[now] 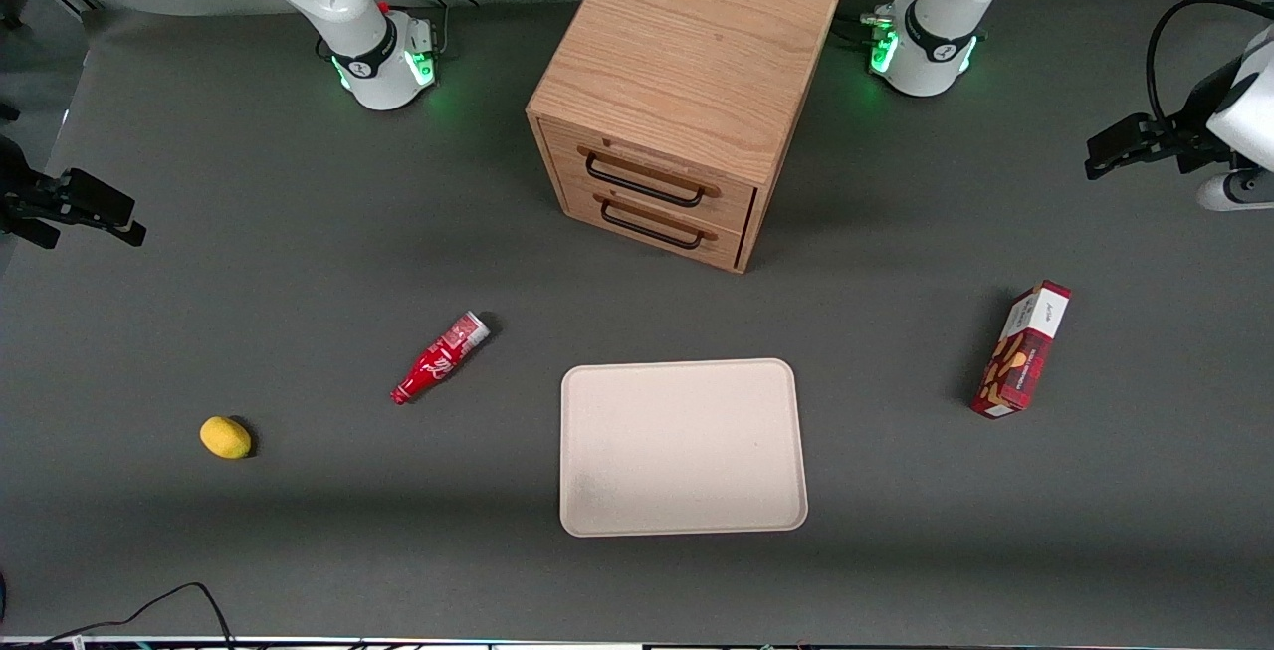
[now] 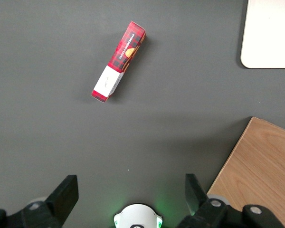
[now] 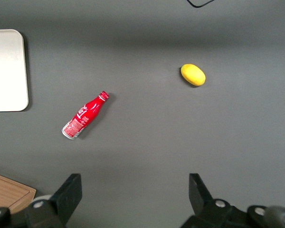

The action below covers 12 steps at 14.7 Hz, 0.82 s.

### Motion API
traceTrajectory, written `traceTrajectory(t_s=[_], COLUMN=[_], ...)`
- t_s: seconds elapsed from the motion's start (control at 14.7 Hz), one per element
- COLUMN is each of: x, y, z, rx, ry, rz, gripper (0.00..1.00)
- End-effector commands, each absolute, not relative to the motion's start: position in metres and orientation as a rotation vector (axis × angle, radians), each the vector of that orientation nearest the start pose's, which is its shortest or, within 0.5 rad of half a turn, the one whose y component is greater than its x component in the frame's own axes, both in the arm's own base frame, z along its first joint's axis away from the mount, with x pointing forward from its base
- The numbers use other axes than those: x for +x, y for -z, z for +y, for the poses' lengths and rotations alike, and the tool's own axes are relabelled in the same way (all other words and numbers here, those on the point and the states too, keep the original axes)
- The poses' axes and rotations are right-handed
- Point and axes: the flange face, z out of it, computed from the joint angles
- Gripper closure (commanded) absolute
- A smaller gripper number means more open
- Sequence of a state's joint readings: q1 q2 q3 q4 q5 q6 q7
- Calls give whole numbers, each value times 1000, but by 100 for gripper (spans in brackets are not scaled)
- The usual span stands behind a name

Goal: Place red cookie box on tray
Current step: 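Move the left gripper down over the red plaid cookie box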

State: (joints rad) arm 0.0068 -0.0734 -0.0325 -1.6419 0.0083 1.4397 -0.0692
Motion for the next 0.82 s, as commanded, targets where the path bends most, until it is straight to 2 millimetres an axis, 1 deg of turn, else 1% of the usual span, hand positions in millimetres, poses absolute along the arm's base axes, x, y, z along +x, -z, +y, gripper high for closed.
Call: traceTrajectory(t_s=[0.0, 0.34, 0.54, 0.61, 0.75], x=[516, 515, 514, 515, 515], y=[-625, -625, -625, -626, -626], z=[-12, -8, -6, -2, 0], rx=[-3092, -3100, -3099, -3109, -3107], ry=[-237, -254, -273, -262, -257], rz=[-53, -19, -45, -55, -65], gripper=[0, 0, 0, 0, 0])
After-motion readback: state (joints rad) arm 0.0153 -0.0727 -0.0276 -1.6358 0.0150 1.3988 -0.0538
